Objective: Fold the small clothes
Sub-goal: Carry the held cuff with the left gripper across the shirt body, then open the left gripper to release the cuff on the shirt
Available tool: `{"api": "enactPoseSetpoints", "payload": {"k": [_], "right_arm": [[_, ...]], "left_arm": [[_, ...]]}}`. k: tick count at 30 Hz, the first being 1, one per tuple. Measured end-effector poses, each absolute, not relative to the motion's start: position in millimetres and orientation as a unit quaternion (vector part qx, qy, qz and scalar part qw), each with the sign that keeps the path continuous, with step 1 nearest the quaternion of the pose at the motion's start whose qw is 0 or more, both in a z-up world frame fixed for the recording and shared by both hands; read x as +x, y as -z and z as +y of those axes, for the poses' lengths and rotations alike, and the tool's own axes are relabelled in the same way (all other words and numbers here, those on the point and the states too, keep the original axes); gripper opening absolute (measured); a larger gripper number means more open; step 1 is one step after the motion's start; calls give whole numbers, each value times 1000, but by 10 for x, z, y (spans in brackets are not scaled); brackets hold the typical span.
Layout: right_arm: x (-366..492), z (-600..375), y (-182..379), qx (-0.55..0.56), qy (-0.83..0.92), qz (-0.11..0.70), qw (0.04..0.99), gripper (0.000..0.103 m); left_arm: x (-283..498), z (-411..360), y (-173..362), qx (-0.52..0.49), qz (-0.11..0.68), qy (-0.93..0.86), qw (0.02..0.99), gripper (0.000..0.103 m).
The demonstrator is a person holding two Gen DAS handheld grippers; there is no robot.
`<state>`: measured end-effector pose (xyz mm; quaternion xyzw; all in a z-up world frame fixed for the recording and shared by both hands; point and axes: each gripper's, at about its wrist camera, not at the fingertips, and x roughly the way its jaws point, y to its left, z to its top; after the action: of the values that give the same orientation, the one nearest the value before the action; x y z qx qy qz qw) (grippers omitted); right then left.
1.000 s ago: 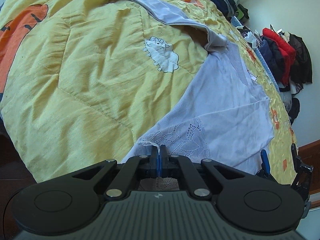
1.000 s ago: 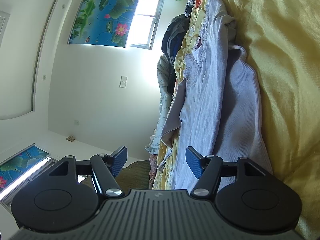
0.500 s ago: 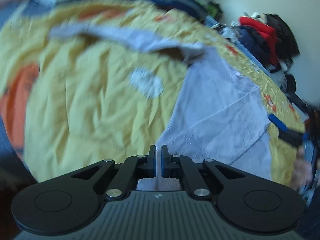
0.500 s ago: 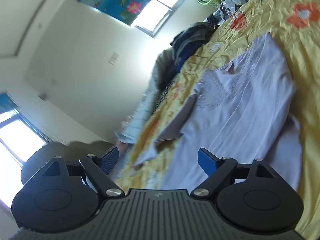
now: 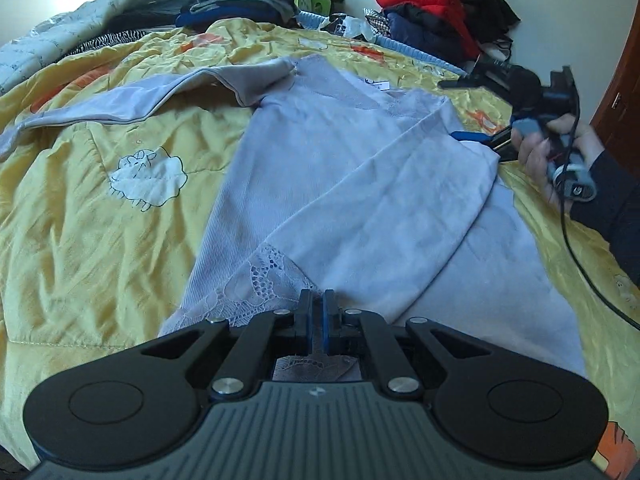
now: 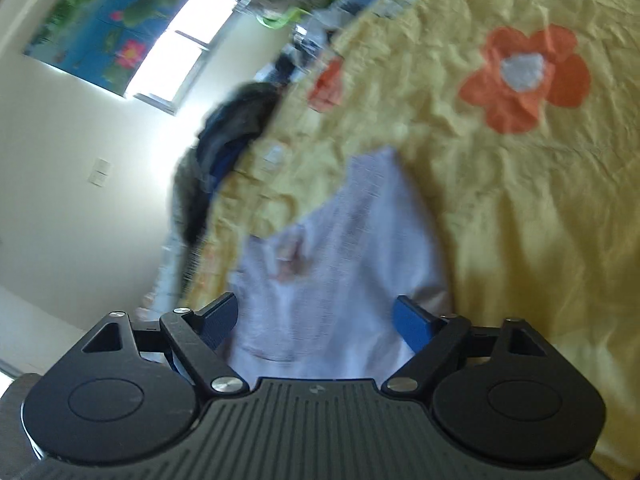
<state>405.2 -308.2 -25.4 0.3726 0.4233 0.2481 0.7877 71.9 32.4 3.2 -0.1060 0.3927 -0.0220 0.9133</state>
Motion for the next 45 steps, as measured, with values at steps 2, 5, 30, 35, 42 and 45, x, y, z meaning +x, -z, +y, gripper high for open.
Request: {"api": "enactPoseSetpoints", "payload": {"k": [2, 5, 30, 35, 42, 45], "right_arm": [[4023, -3081, 318, 363, -268, 409, 793, 77], [4009, -3097, 322, 350, -278, 412, 794, 75], [3230, -2344, 95, 228, -352, 437, 796, 82], [3134, -2243, -17, 204, -322, 446, 810, 85], [2460, -2103, -136, 196, -410, 455, 766, 88], [2335, -2008, 13, 158, -408, 473, 765, 85]], "left_arm": [[711, 341, -19, -112, 390, 25, 914, 4], [703, 332, -22, -109, 386, 28, 915, 4], [746, 461, -25, -125, 388, 24, 913, 6], [719, 456, -114, -111, 397, 12, 911, 6], [578, 395, -90, -70, 405, 14, 912, 53], [566, 365, -78, -61, 396, 16, 916, 57]]}}
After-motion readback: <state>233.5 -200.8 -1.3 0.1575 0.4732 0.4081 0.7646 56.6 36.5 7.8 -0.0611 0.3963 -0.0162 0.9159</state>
